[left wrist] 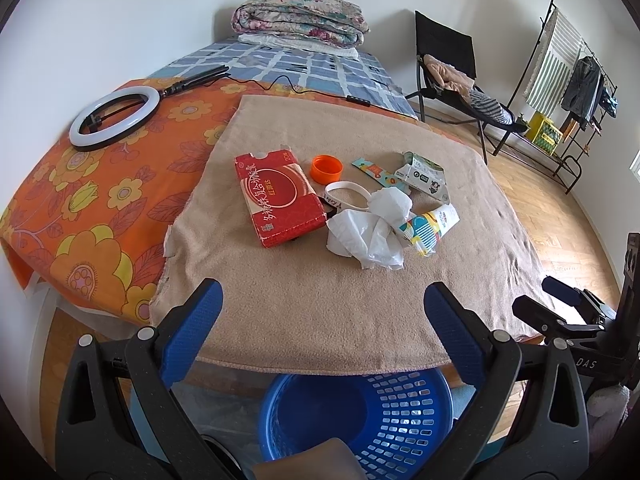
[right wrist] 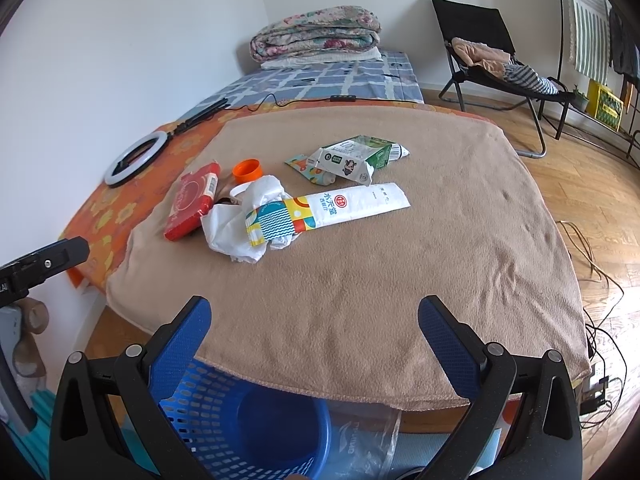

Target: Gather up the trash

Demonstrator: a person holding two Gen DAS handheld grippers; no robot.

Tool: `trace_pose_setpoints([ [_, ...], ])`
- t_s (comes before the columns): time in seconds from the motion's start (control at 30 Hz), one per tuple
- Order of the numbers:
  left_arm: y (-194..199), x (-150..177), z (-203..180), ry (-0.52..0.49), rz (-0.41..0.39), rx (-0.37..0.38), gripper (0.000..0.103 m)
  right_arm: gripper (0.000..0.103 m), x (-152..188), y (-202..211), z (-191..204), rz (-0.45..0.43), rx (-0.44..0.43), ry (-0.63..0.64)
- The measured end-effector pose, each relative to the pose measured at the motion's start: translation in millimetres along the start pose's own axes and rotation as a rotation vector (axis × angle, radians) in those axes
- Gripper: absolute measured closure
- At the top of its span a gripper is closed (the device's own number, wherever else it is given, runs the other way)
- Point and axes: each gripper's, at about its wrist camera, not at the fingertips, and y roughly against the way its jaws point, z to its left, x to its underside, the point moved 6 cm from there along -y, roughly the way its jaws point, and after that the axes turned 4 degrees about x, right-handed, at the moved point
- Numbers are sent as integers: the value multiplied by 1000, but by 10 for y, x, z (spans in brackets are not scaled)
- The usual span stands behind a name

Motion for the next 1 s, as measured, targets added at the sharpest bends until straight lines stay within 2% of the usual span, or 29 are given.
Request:
trace_pose_setpoints([
  [0.37,-43,-14,84,12,0,-5,1,1,21,-34,-15,3,2,-4],
  [0.7,-128,-119,193,10,-11,-50,1,1,-17,-121,-65,-8,-19,-42],
  [0.83,-245,-180,267,43,19,-45,1,1,-68,-158,-105,-19,-5,-44],
  [1.0,-461,-346,362,106,60,-16,1,1,-179,-301,-169,16,8,-60],
])
